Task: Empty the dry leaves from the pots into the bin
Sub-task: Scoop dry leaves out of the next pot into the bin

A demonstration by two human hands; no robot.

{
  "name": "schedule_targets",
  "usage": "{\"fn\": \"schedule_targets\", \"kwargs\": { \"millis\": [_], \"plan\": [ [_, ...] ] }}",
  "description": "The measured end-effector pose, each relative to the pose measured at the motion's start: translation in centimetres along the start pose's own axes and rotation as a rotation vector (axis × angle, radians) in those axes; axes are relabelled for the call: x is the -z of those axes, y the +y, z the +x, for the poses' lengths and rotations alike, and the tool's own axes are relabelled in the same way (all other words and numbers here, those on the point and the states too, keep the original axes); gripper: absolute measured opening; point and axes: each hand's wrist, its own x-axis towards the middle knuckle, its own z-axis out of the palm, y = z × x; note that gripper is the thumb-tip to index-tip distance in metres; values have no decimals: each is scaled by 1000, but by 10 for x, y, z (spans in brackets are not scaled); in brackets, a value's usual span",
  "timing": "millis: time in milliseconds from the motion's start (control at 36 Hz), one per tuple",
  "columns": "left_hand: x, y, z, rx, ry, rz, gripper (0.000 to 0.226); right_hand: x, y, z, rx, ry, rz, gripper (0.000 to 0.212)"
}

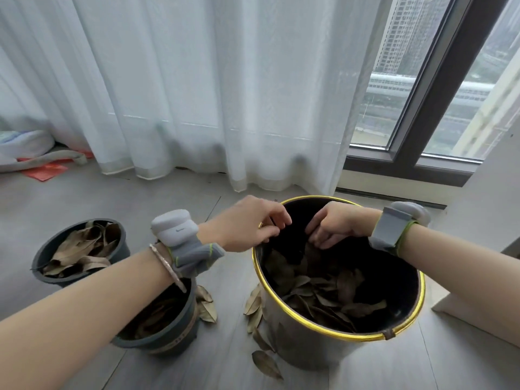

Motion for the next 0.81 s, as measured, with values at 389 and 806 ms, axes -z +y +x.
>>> {"fn": "schedule_targets", "kwargs": {
  "millis": [389, 806],
  "plan": [
    [32, -123, -109, 603, -81, 162, 28, -109, -110, -36, 425, -202, 7, 27],
    [-28, -165, -128, 701, -394, 451, 32, -254, -117, 29, 409, -166, -1068, 25]
  ]
}}
